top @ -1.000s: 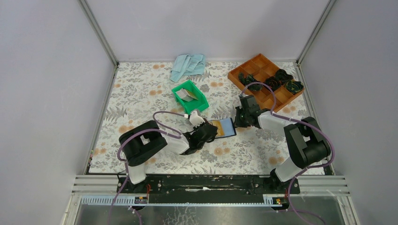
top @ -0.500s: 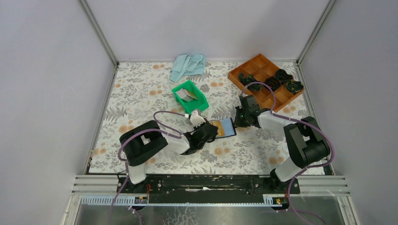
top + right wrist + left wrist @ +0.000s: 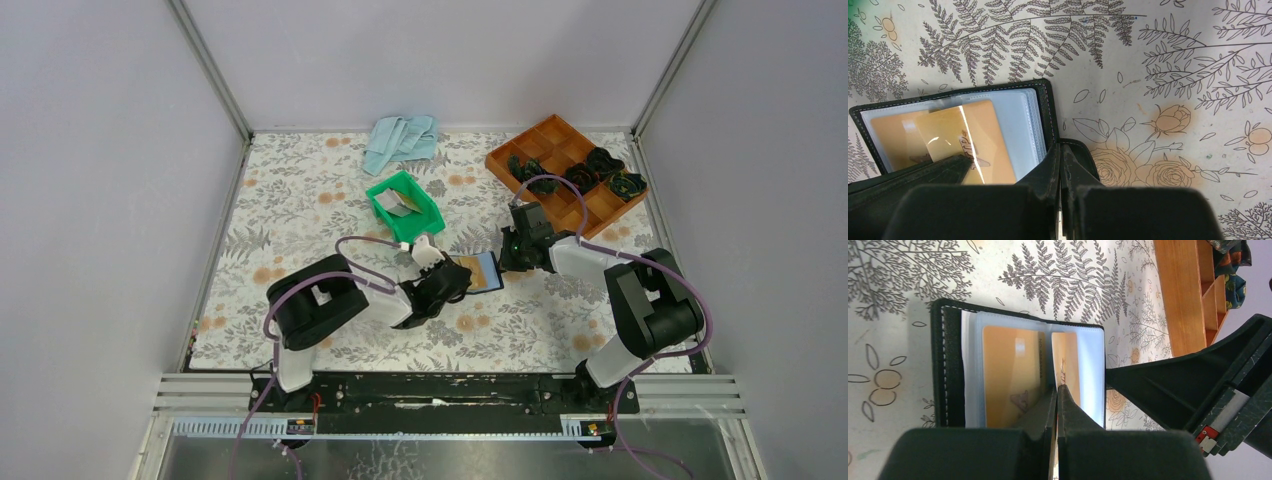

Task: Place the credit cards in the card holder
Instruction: Insert the credit card into the card holder.

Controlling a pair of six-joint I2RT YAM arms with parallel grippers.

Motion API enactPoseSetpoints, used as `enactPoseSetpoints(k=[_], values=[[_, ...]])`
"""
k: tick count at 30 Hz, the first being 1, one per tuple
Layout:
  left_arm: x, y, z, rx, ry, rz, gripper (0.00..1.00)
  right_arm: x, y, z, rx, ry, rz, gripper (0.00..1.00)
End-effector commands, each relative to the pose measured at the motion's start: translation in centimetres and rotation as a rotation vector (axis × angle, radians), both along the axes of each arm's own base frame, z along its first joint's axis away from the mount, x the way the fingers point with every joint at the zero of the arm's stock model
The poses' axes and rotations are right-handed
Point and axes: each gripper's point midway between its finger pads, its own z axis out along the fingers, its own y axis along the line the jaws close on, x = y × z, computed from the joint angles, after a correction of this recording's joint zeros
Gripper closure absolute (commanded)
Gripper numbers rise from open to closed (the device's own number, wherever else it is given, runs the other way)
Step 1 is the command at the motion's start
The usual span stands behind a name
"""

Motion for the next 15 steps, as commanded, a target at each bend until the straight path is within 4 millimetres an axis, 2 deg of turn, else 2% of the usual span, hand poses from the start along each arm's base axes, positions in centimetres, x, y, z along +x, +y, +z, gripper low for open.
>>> enactPoseSetpoints(k=[1, 6, 9, 13, 15], values=[[-4.16, 3.94, -7.96, 0.294, 0.18, -0.085, 1.0, 0.84, -0.37, -0.19, -0.035, -0.019, 0.001, 1.0], [-4.06, 3.59, -8.15, 0.307, 0.185, -0.098, 0.99, 0.84, -0.32, -0.02, -0.031, -0.019, -0.002, 1.0], [-4.0, 3.45, -8.24, 0.312, 0.188, -0.099, 0.85, 0.9, -0.25, 0.16, -0.028, -0.021, -0.001, 1.0], [-3.94, 3.26, -8.25, 0.332, 0.193, -0.108, 0.73, 0.9, -0.22, 0.26, -0.028, -0.021, 0.0, 1.0], [-3.94, 3.57, -8.14, 0.341, 0.194, -0.102, 0.7, 0.9, -0.24, 0.28, -0.03, -0.023, 0.0, 1.0]])
